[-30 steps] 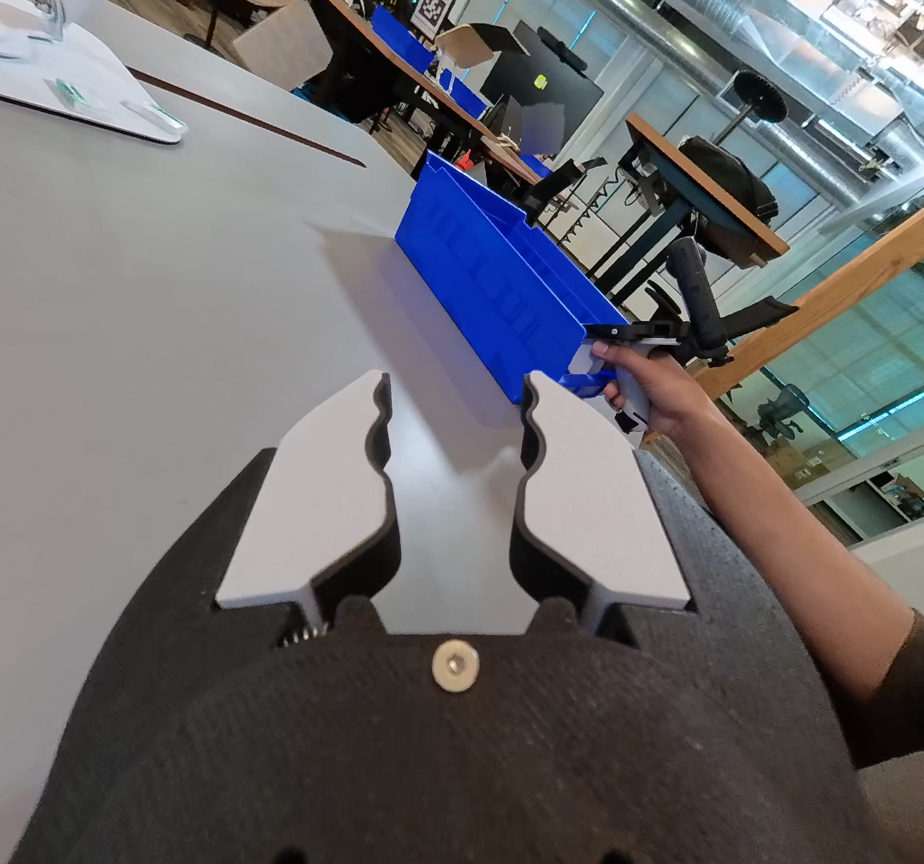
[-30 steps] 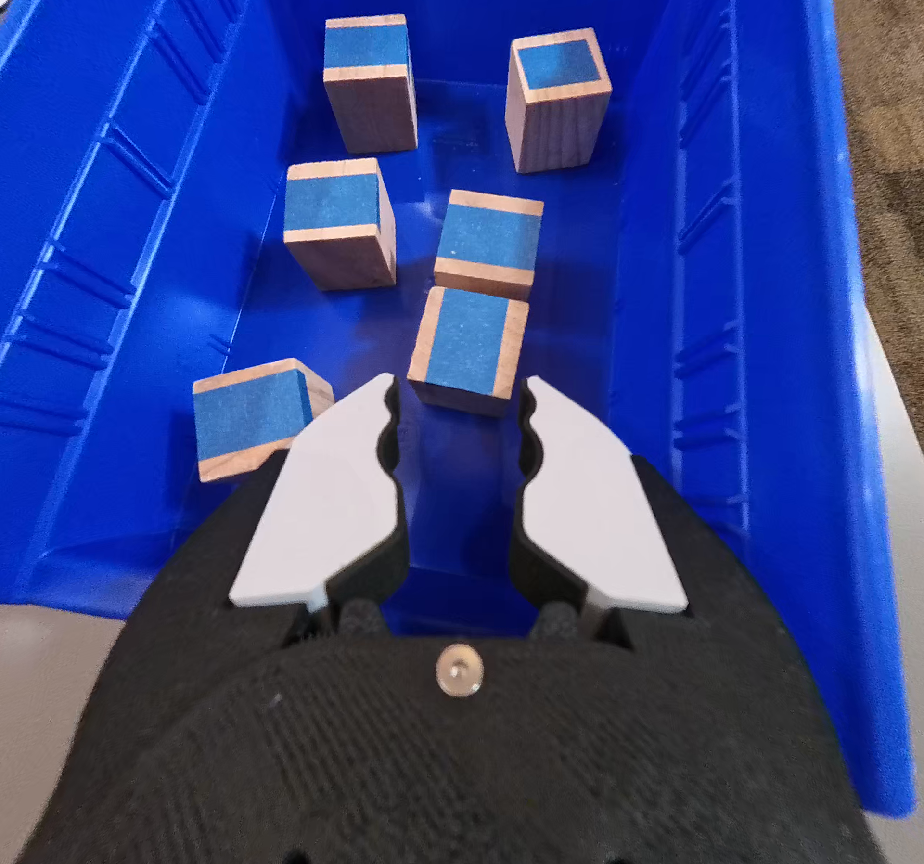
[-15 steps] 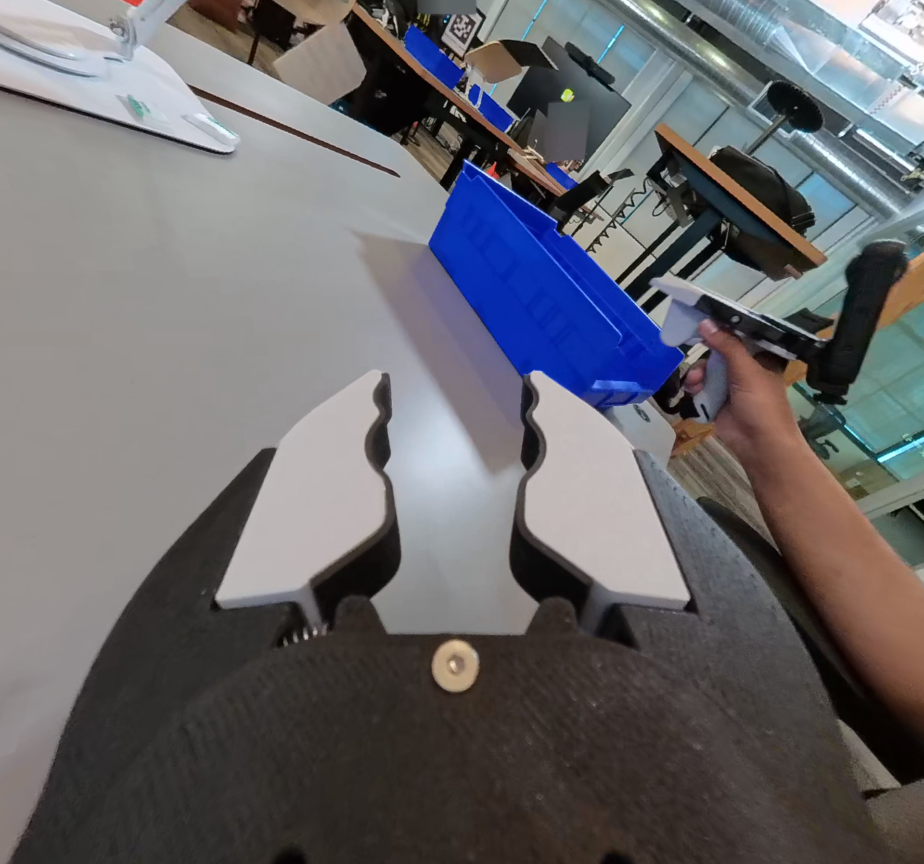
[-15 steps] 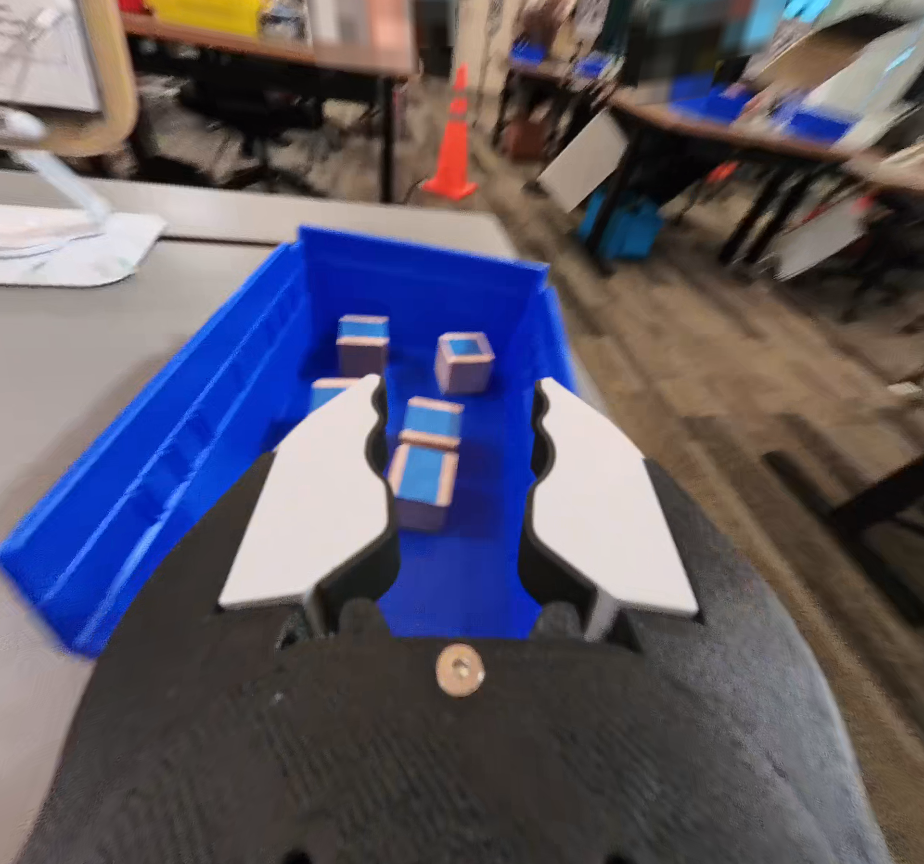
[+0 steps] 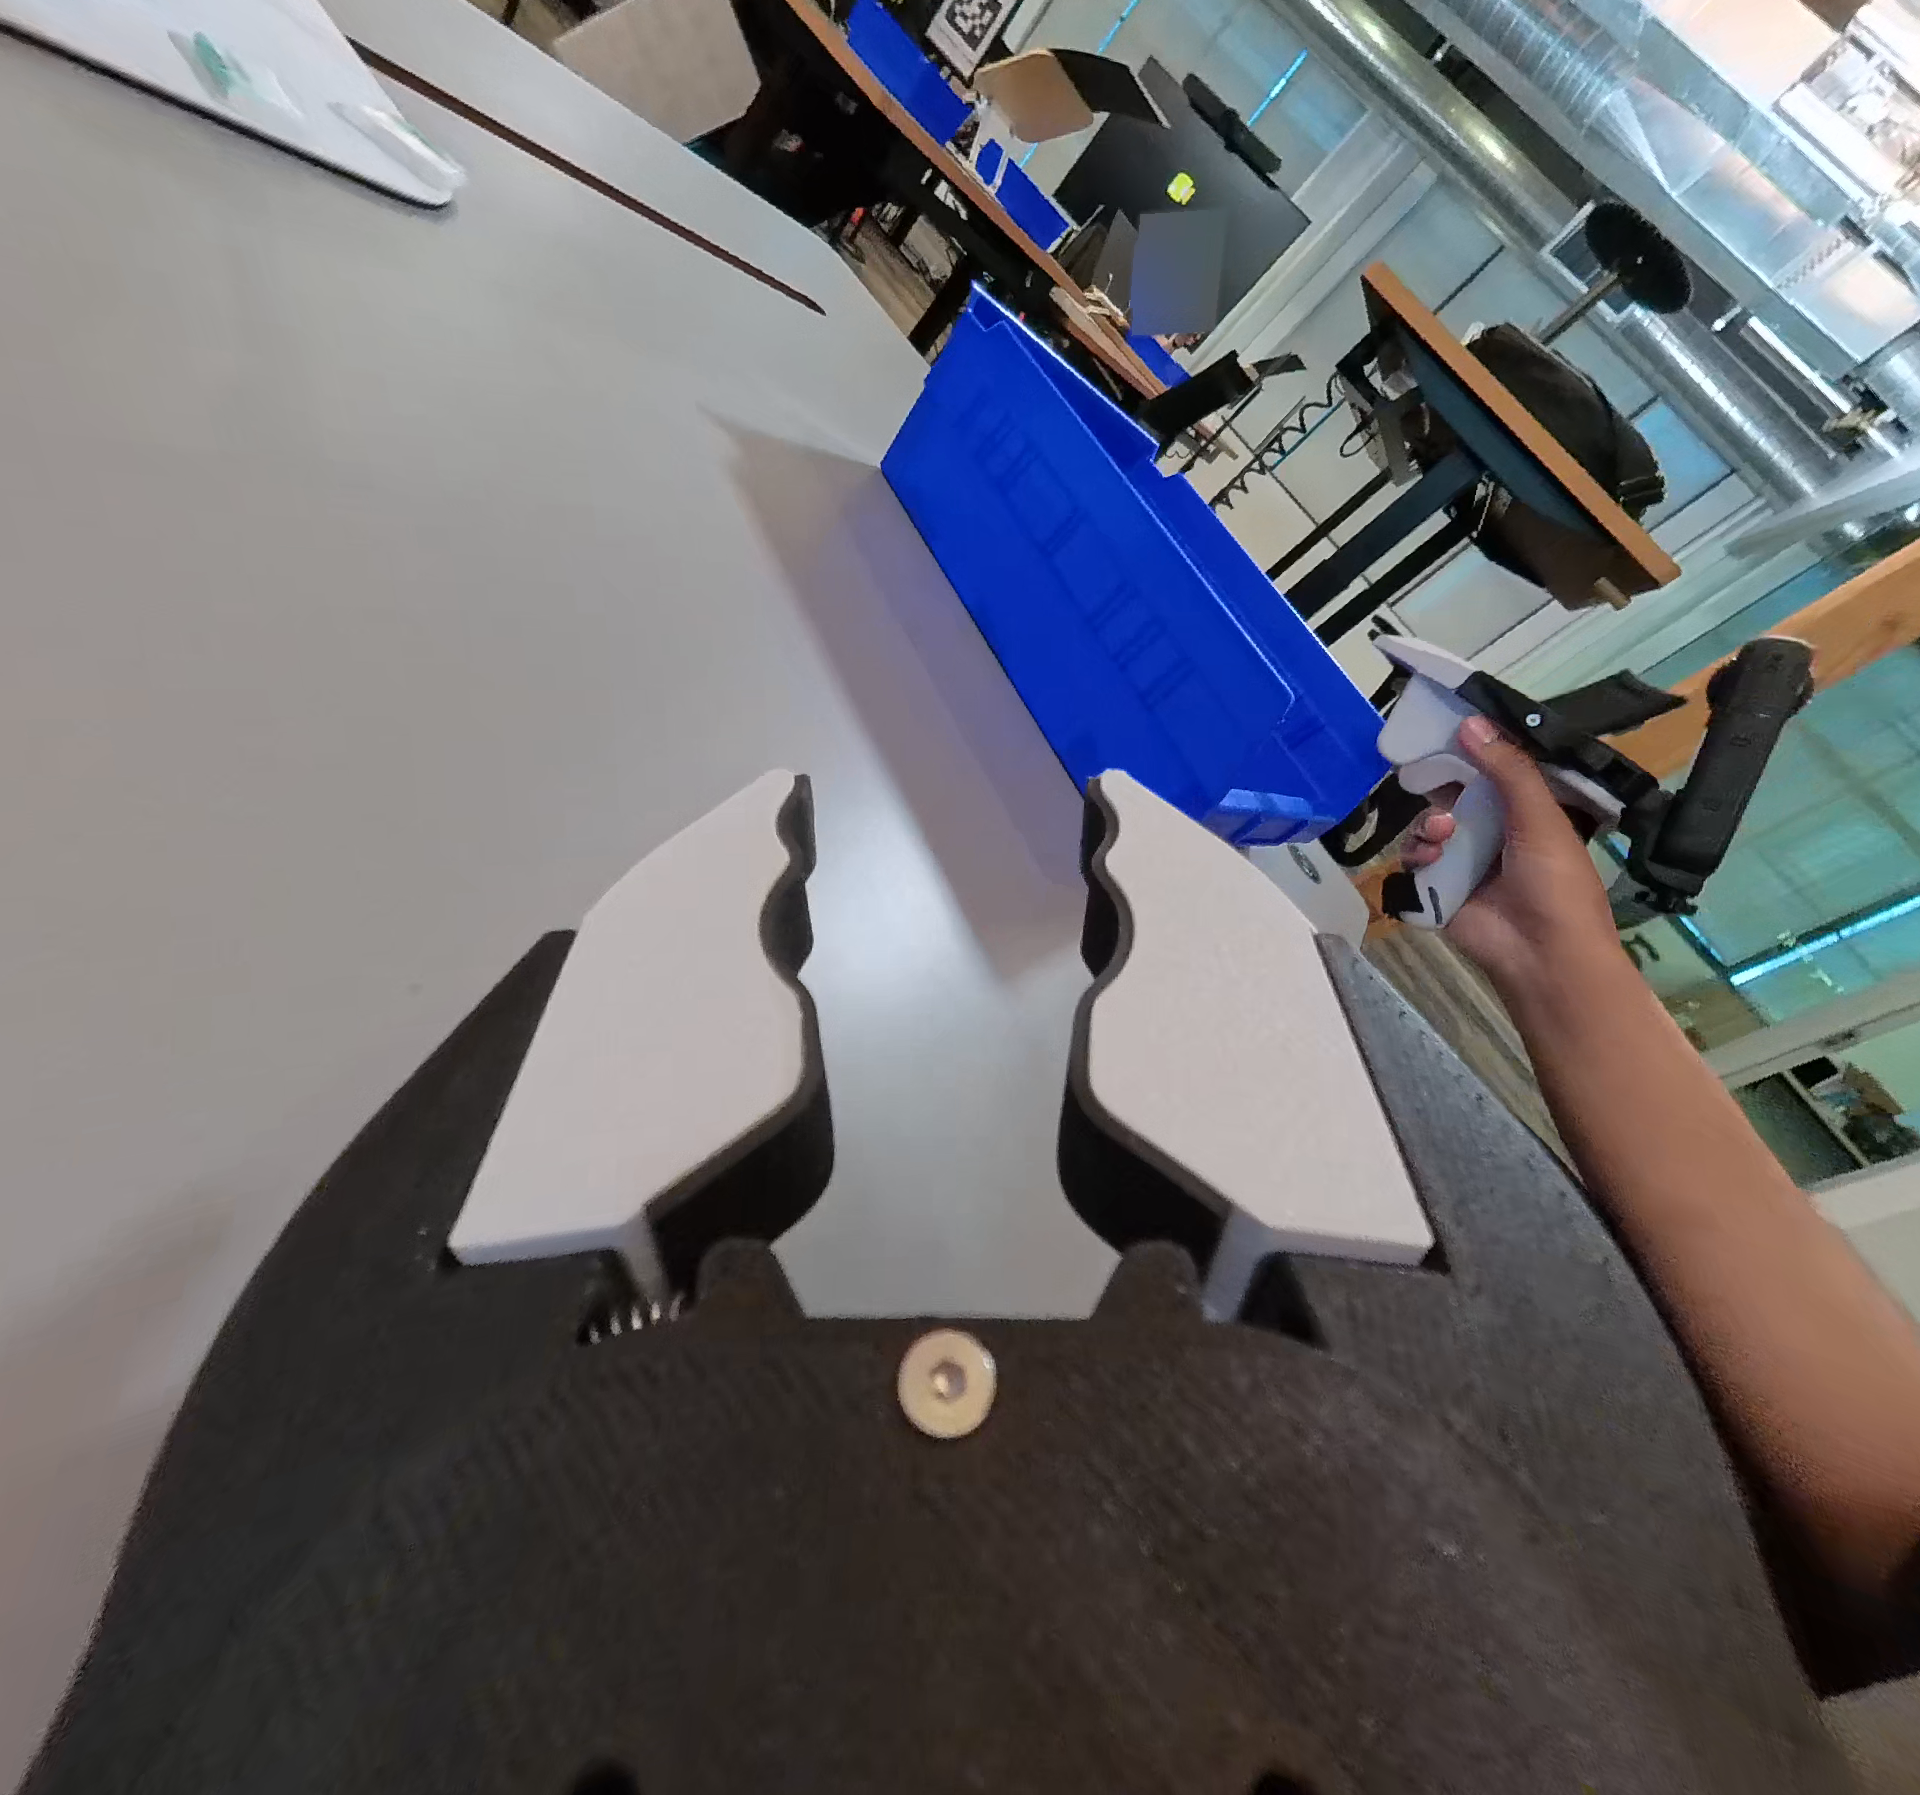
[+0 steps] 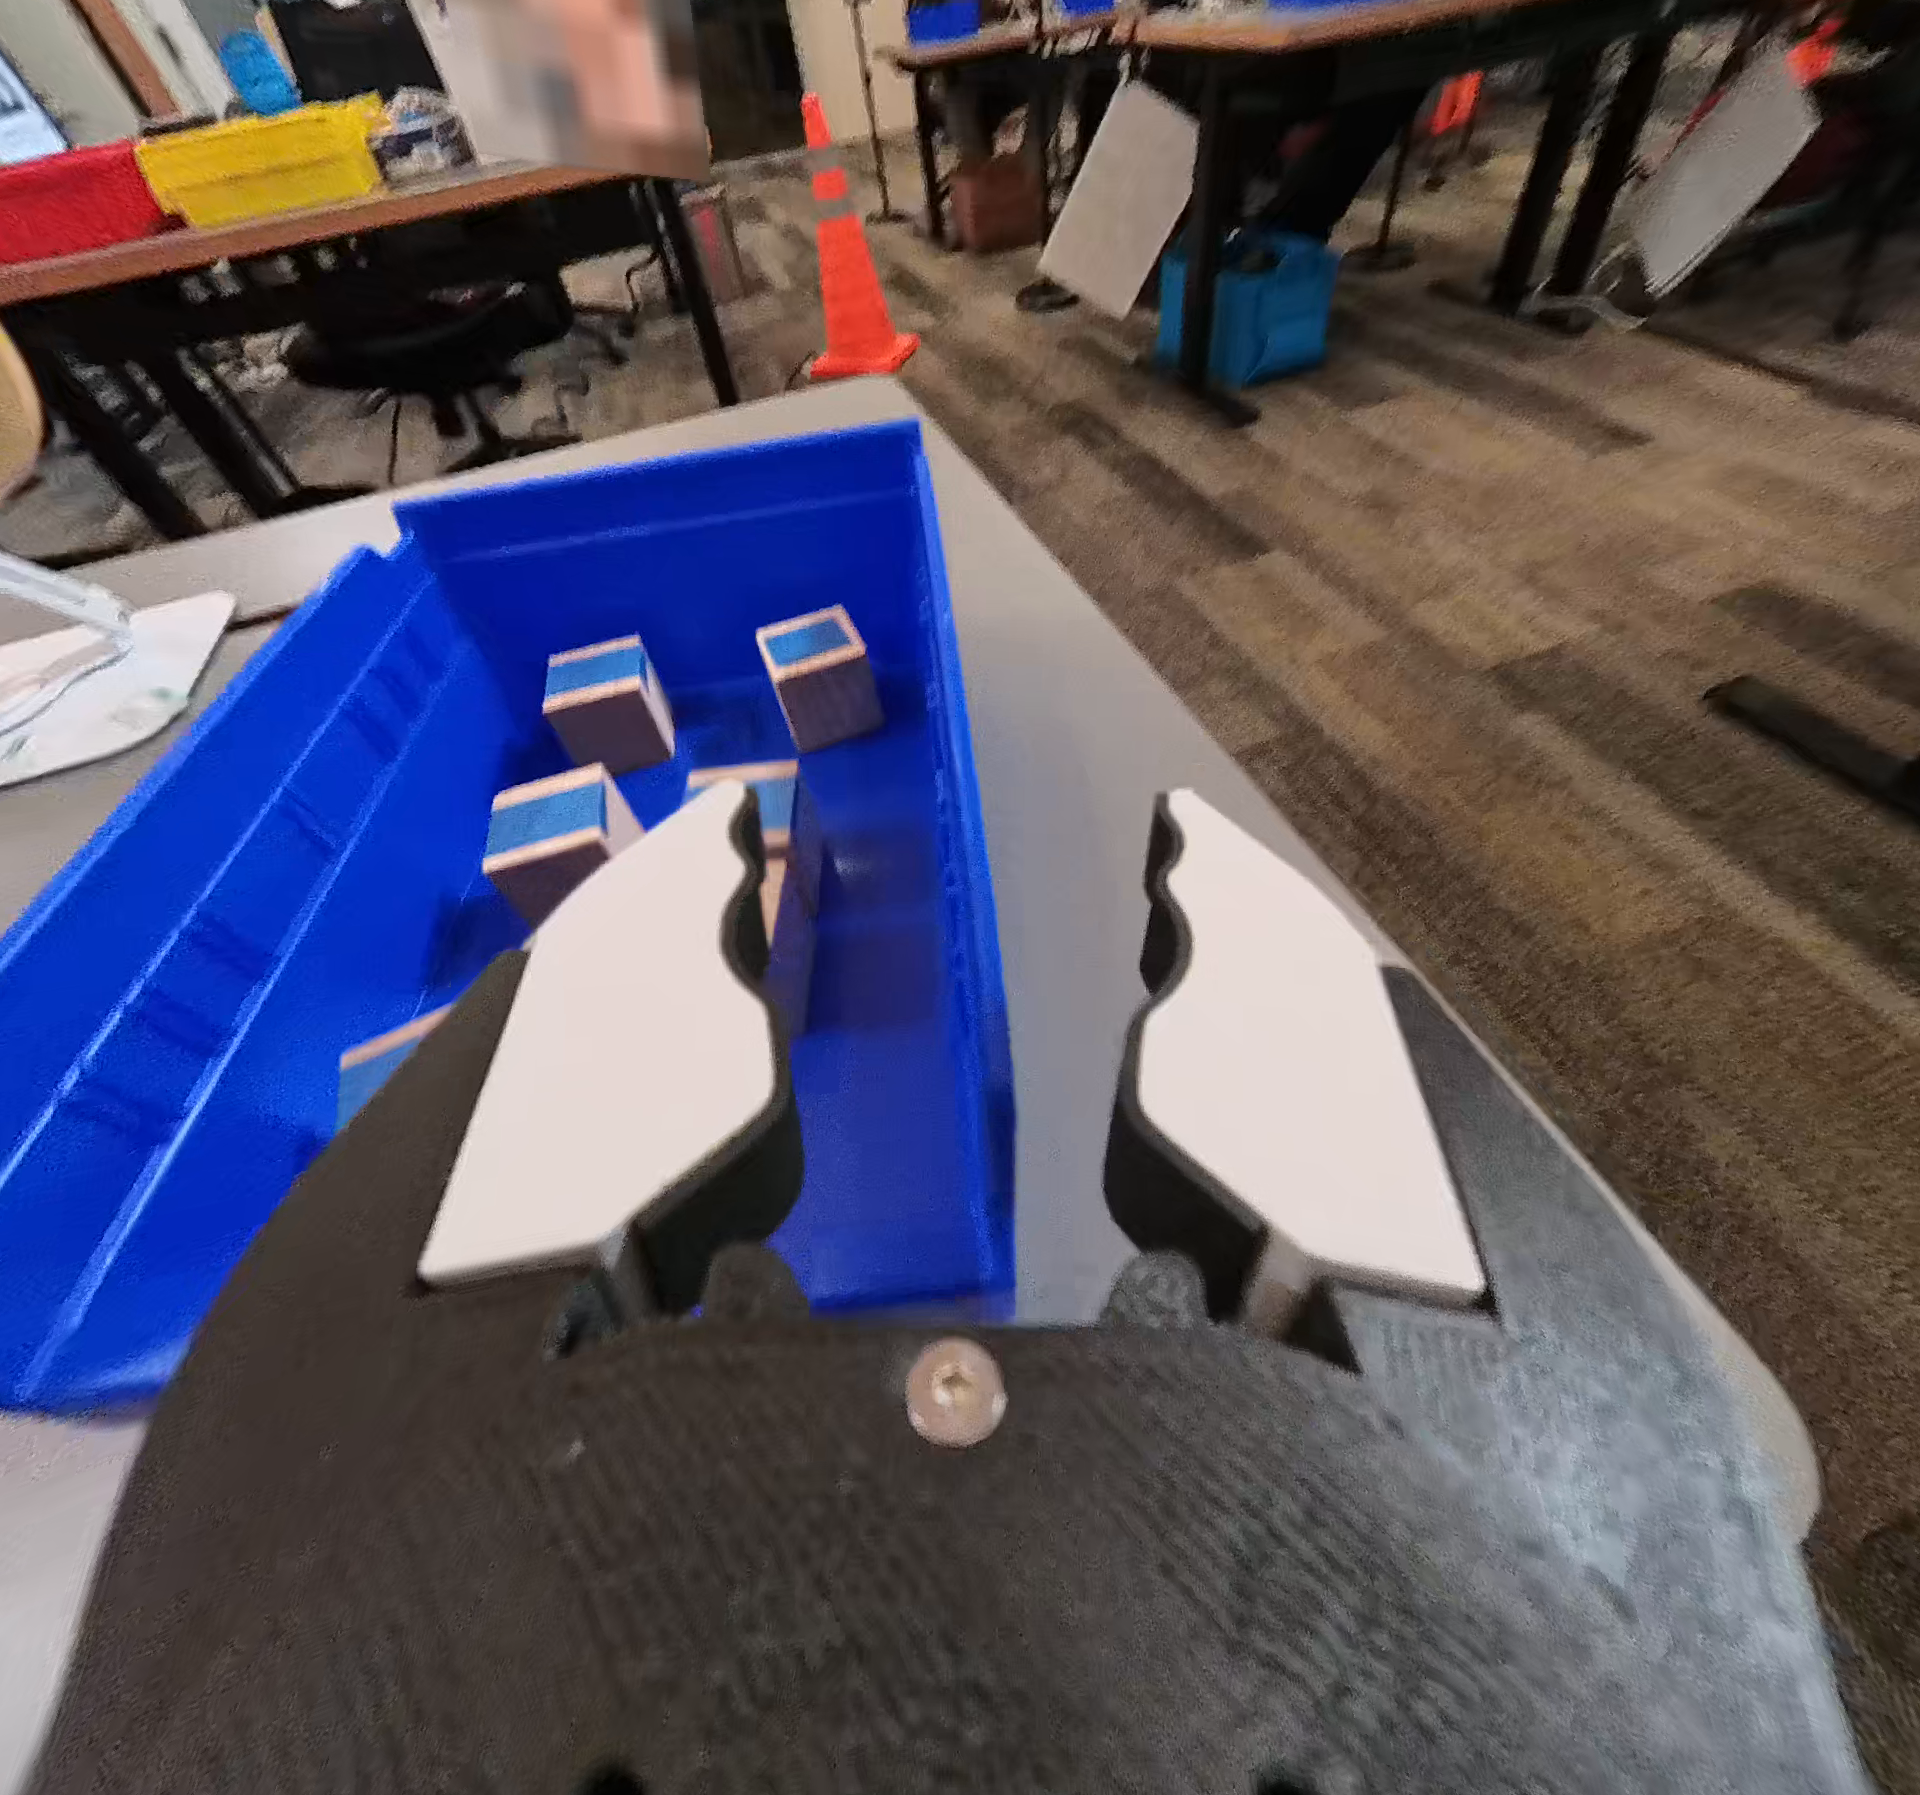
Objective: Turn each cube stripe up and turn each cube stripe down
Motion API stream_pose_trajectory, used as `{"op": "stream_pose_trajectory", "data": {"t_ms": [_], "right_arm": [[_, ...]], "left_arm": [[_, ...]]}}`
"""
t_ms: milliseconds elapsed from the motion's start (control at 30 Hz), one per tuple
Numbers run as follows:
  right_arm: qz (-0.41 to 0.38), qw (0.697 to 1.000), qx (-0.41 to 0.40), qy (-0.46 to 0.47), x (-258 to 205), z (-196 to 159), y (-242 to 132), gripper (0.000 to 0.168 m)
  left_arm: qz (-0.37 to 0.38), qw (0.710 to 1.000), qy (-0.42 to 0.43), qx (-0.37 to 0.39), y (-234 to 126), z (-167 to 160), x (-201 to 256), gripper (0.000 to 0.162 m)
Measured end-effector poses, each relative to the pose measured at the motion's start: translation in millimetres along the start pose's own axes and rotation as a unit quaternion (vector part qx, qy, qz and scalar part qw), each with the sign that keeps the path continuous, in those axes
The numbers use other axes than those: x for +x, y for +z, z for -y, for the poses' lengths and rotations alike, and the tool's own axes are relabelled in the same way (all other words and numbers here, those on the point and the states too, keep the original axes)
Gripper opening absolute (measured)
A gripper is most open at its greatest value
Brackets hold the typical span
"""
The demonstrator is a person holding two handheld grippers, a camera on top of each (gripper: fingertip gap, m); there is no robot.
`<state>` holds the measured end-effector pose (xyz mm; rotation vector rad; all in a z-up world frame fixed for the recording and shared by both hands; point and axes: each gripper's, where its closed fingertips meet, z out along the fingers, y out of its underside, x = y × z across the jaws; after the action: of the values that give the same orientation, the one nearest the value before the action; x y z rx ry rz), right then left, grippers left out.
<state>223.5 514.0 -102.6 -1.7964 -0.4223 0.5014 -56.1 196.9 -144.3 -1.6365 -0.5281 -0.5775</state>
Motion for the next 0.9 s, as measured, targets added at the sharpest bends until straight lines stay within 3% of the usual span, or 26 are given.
{"op": "stream_pose_trajectory", "data": {"t_ms": [267,433,633,900], "right_arm": [[0.081,0.994,-0.076,-0.003,-24.1,-35.3,3.6,0.072],[0.034,0.99,-0.119,-0.061,-11.9,-52.6,13.7,0.057],[0.032,0.993,-0.117,-0.003,-0.2,-50.9,13.8,0.006],[0.045,0.993,-0.112,0.0,-0.8,-50.5,13.3,0.005]], "left_arm": [[-0.028,0.999,0.021,-0.017,10.6,-1.3,17.1,0.049],[-0.028,0.999,0.018,-0.021,11.7,-2.4,16.3,0.049],[-0.021,1.0,0.003,-0.013,9.2,0.9,10.5,0.049],[-0.018,1.0,0.014,-0.011,7.8,4.2,12.3,0.049]]}}
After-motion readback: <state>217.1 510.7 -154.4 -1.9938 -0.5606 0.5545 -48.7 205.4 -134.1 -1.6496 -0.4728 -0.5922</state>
